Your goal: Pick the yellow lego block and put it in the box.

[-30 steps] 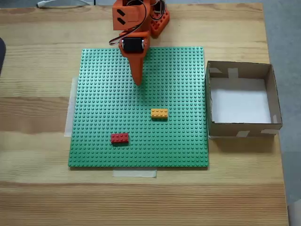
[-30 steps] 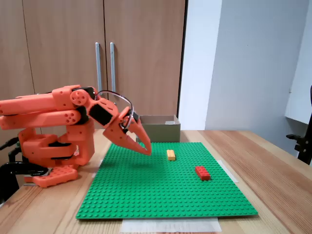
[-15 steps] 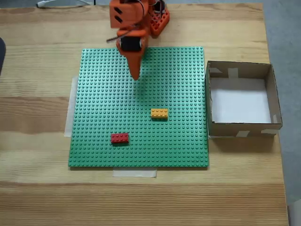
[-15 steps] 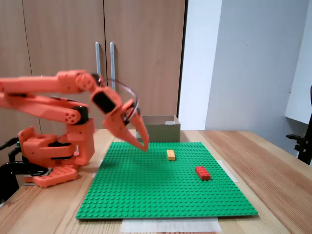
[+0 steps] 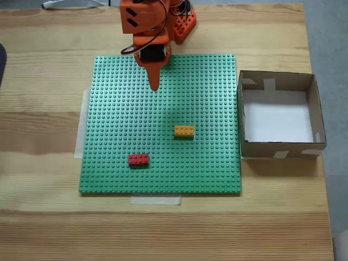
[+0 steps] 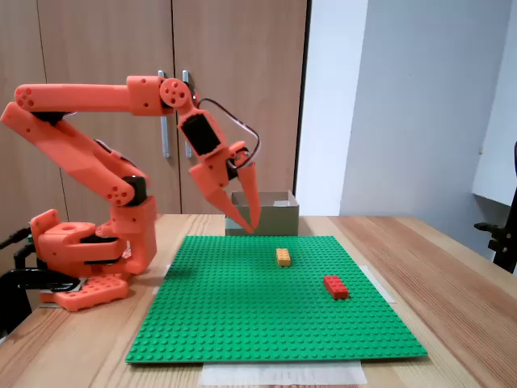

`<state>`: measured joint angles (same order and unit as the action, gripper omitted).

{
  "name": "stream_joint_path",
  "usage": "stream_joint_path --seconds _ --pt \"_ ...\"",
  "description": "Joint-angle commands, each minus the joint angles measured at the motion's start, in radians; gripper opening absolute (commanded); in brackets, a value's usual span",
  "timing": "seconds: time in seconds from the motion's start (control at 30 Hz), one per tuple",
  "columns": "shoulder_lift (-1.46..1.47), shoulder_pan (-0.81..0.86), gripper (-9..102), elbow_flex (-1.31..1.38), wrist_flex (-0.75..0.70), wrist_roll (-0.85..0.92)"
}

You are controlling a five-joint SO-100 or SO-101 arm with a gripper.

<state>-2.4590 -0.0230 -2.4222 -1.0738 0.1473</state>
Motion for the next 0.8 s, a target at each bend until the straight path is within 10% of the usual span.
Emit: stream_joint_path --seconds 0.0,0.13,0.23,0.77 --pt "0.04 -0.054 2 0.097 -0.077 0.028" --pt "0.091 -0.074 4 0.13 -0.109 0.023" --pt "0.155 -0.071 40 0.13 -0.149 0.018" --pt "0.383 -0.064 45 0.295 -0.196 -0.034"
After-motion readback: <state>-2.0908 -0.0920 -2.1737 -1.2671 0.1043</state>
